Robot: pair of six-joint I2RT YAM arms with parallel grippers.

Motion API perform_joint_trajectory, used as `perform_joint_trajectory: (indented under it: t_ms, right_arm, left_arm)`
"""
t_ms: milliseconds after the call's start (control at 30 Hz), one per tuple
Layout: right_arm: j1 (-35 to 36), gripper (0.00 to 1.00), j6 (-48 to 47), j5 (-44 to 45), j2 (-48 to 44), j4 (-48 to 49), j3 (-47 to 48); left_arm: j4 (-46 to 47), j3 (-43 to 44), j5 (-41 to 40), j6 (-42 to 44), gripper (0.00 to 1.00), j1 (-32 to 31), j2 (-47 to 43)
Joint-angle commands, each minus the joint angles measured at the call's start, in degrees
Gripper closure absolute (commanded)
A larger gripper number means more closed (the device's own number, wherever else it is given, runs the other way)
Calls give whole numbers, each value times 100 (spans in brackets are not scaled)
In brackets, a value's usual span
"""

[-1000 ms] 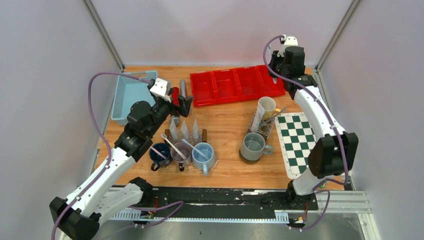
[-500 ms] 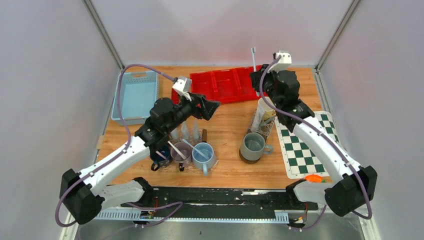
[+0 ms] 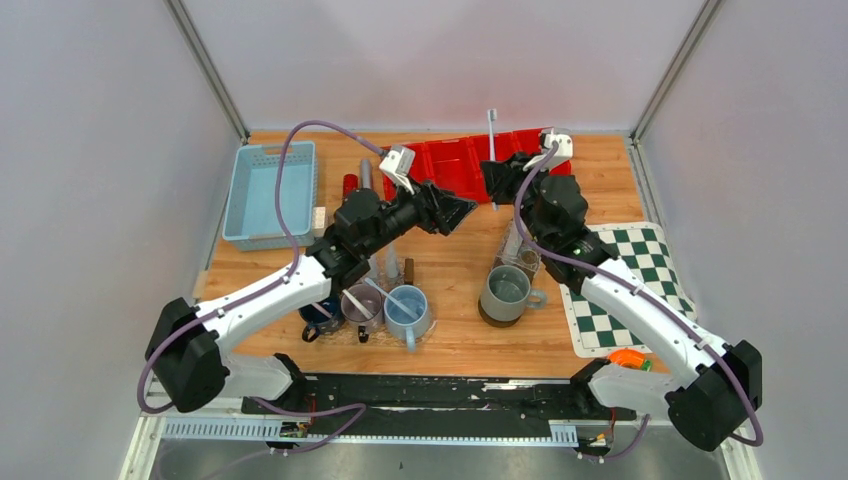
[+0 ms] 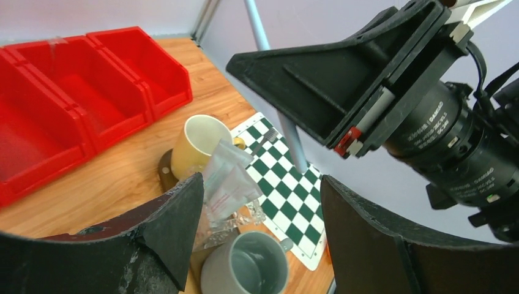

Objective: Prepare toiletry sets of a toothbrush and toothpaste on the tray
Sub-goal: Pick up the toothbrush from the storage box, then place the toothbrush in the toothpaste holder.

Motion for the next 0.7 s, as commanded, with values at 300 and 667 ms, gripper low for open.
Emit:
perform_joint_trajectory:
  t_ms: [300, 667]
  right_arm:
    - [481, 100, 275, 186, 152, 622, 18]
    - [714, 100, 263, 338, 217, 779, -45]
  left_arm:
    - [255, 424, 151, -452, 42, -201, 449]
    - [249, 504, 135, -453, 56, -253, 495]
